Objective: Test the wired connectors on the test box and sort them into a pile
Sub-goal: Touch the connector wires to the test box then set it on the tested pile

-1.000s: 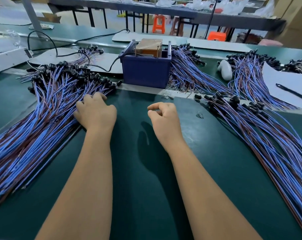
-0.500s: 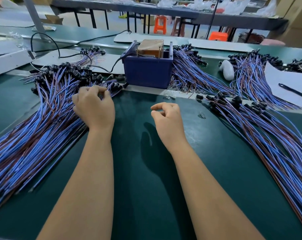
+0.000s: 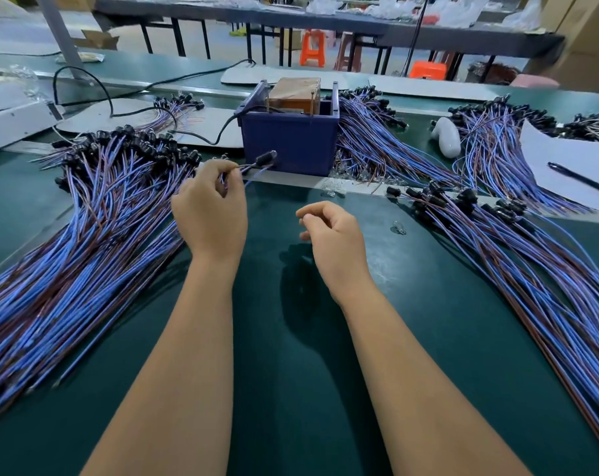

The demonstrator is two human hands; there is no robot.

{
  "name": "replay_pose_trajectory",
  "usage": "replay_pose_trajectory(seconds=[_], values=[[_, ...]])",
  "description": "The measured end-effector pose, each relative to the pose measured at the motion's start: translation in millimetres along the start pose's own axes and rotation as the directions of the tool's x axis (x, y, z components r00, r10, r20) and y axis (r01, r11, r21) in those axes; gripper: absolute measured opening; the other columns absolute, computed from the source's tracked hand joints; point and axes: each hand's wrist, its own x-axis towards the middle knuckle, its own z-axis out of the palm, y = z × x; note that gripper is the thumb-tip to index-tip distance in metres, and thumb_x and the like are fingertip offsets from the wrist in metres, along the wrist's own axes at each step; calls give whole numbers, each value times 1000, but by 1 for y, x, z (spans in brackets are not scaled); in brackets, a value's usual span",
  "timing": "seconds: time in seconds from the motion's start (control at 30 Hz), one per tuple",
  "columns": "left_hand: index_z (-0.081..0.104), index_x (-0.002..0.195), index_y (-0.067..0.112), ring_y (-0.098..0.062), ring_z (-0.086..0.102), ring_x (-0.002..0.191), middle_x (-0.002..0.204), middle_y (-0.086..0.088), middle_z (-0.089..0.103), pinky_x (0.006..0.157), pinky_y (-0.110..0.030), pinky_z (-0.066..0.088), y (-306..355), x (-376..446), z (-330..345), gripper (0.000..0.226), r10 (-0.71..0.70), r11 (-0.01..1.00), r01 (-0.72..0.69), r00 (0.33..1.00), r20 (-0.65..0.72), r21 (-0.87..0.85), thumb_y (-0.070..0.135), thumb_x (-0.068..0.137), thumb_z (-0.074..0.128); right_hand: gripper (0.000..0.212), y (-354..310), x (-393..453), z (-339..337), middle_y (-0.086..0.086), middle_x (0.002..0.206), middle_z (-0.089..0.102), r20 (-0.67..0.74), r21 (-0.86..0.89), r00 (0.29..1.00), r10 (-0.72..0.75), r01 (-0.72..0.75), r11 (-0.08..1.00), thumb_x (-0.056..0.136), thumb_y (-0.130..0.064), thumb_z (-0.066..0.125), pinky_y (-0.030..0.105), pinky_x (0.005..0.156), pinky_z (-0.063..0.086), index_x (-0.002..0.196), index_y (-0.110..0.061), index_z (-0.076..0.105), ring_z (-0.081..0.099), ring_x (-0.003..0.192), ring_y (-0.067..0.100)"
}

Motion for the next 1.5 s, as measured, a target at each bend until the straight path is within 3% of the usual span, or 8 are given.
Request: replay_pose_trajectory(seconds=[0.3, 0.43, 0.57, 0.83, 0.97, 1.1, 1.37, 1.5], values=[[64, 97, 13, -12, 48, 108, 135, 1, 61, 99, -25, 35, 40, -35, 31, 10, 336, 929, -278, 910, 243, -243, 17, 92, 55, 27, -7, 8, -8, 7, 95, 63, 27, 472, 992, 123, -121, 873, 104, -18, 37, 32, 72, 46, 119, -9, 57, 59, 73, 17], [59, 87, 18, -10, 66, 100, 113, 10, 70, 93, -34, 51, 55, -44, 30, 11, 201, 856, 49, 885, 419, -515, 7, 90, 59, 11, -8, 10, -19, 0, 87, 63, -28, 669, 987, 158, -99, 737, 101, -17, 45, 29, 69, 47, 109, -17, 53, 60, 72, 16], [69, 84, 15, 4, 59, 70, 74, 16, 68, 71, -12, 45, 55, -40, 26, 19, 90, 761, 257, 868, 488, -596, 1, 91, 57, 22, -5, 16, -28, 4, 79, 68, -110, 768, 957, 270, -91, 634, 99, -21, 53, 21, 55, 40, 115, -7, 47, 56, 56, 11], [74, 100, 23, -9, 60, 86, 99, 4, 71, 81, -22, 50, 46, -23, 20, 28, -48, 336, 602, 779, 626, -724, 8, 98, 51, 17, 1, 22, -36, 4, 81, 67, -227, 815, 934, 277, 26, 579, 97, 1, 51, 16, 63, 50, 94, -10, 64, 60, 61, 8], [78, 93, 31, -9, 50, 85, 95, 5, 58, 70, -20, 49, 40, -21, 21, 32, -203, 470, 628, 760, 617, -620, 17, 97, 49, 17, 1, 23, -37, 3, 91, 64, -292, 838, 920, 261, 115, 534, 95, 5, 54, 16, 74, 53, 93, -8, 65, 61, 72, 9], [76, 95, 29, -7, 51, 53, 62, 4, 61, 46, -16, 40, 39, -19, 23, 29, -331, 551, 709, 669, 665, -439, 24, 98, 47, 16, -3, 16, -36, 2, 79, 69, -164, 827, 973, 163, 46, 561, 94, 3, 56, 20, 73, 56, 89, -8, 68, 66, 69, 9], [59, 109, 0, -18, 63, 69, 88, -12, 65, 57, -25, 53, 34, -15, 31, 21, -425, 310, 790, 612, 667, -528, 1, 101, 40, 40, -12, -2, -26, 1, 73, 63, 447, 576, 891, -80, -218, 788, 85, -49, 56, 26, 62, 42, 72, -13, 67, 53, 62, 15], [65, 97, 0, -10, 59, 53, 67, -5, 62, 56, -16, 51, 32, -9, 24, 35, -328, 128, 773, 624, 709, -622, -11, 94, 33, 73, -14, -2, -25, 6, 82, 63, 496, 715, 858, -133, -317, 623, 70, -78, 48, 28, 64, 40, 87, -9, 66, 51, 65, 18]])
